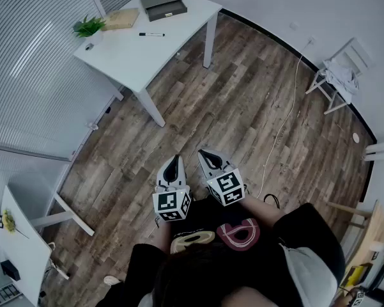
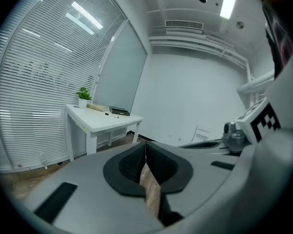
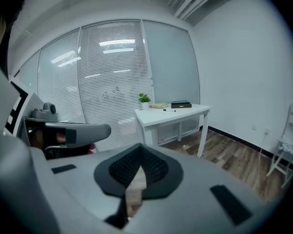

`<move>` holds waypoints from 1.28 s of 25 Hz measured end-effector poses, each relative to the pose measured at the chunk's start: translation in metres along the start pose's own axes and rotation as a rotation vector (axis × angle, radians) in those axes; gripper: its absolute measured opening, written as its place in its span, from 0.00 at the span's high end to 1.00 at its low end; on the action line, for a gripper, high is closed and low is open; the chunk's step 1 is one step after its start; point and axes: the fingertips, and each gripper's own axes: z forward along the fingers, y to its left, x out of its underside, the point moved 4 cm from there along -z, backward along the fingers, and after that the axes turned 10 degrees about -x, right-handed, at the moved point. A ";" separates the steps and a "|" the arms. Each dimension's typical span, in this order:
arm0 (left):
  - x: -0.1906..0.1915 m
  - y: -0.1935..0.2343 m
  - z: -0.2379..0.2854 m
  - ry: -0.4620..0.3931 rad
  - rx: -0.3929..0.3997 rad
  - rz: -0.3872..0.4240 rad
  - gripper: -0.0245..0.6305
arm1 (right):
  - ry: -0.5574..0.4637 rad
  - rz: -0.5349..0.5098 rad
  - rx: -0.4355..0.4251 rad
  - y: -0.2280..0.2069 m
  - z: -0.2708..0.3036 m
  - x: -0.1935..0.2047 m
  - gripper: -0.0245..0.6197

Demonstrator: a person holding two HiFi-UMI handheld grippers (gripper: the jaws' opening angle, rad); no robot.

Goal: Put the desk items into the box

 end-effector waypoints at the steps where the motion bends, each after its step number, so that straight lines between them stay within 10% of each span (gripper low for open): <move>1: -0.001 0.004 0.000 0.001 0.006 0.003 0.93 | 0.001 0.002 -0.002 0.003 0.004 -0.001 0.95; 16: -0.006 0.058 -0.003 0.020 0.088 0.033 0.93 | -0.099 0.123 0.130 0.020 0.028 -0.009 0.95; 32: -0.016 0.063 0.032 0.009 0.072 0.032 0.94 | -0.077 0.104 0.091 -0.005 0.052 -0.013 0.95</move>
